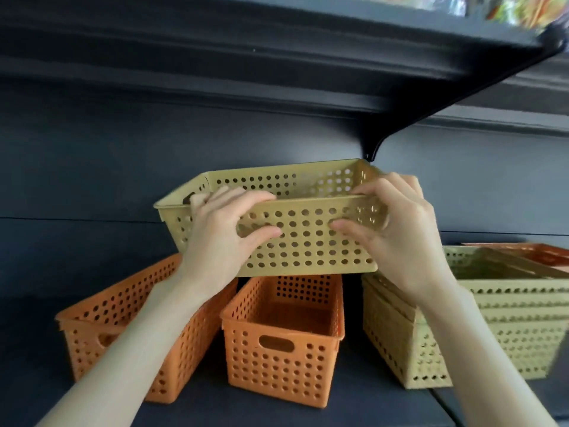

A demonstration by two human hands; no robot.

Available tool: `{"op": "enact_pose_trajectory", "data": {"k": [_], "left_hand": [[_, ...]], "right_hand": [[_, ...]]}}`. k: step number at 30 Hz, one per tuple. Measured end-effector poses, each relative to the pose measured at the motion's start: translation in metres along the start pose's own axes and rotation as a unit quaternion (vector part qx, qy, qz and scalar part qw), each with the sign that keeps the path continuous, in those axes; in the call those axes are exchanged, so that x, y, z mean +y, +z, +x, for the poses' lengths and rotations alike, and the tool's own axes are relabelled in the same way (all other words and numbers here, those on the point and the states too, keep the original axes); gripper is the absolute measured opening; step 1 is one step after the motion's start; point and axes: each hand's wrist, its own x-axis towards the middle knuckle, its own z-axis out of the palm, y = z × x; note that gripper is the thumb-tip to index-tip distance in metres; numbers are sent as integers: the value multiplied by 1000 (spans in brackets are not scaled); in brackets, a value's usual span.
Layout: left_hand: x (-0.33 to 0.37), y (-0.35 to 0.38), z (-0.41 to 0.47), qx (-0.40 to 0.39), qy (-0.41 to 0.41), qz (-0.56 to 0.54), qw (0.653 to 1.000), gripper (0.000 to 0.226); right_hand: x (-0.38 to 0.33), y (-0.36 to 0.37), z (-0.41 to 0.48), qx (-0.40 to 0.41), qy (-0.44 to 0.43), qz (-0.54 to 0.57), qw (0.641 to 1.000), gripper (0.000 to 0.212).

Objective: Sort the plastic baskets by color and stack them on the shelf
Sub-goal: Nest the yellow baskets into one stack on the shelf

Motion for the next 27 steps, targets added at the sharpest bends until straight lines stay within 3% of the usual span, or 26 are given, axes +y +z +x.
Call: {"op": "enact_pose_trajectory", "data": {"k": [3, 5, 9, 14, 19, 27], "left_hand": [[35, 16, 4, -2, 38, 57, 998, 45], [56, 27, 4, 10, 20, 97, 995, 46], [113, 64, 2, 18, -20, 58, 998, 45], [181, 123, 6, 46, 20, 71, 996, 38], [205, 171, 21, 74, 36, 88, 993, 40], [194, 223, 27, 86, 68, 126, 986, 39]], "right_hand": [[20, -43, -11, 13, 28, -5, 1000, 37], [39, -75, -22, 26, 45, -19, 998, 38], [83, -139, -48, 35, 60, -31, 997, 33], [142, -194, -72, 41, 90, -48, 994, 36], [188, -204, -72, 34, 57, -60, 996, 31], [253, -182, -63, 31, 75, -14, 997, 32]]}}
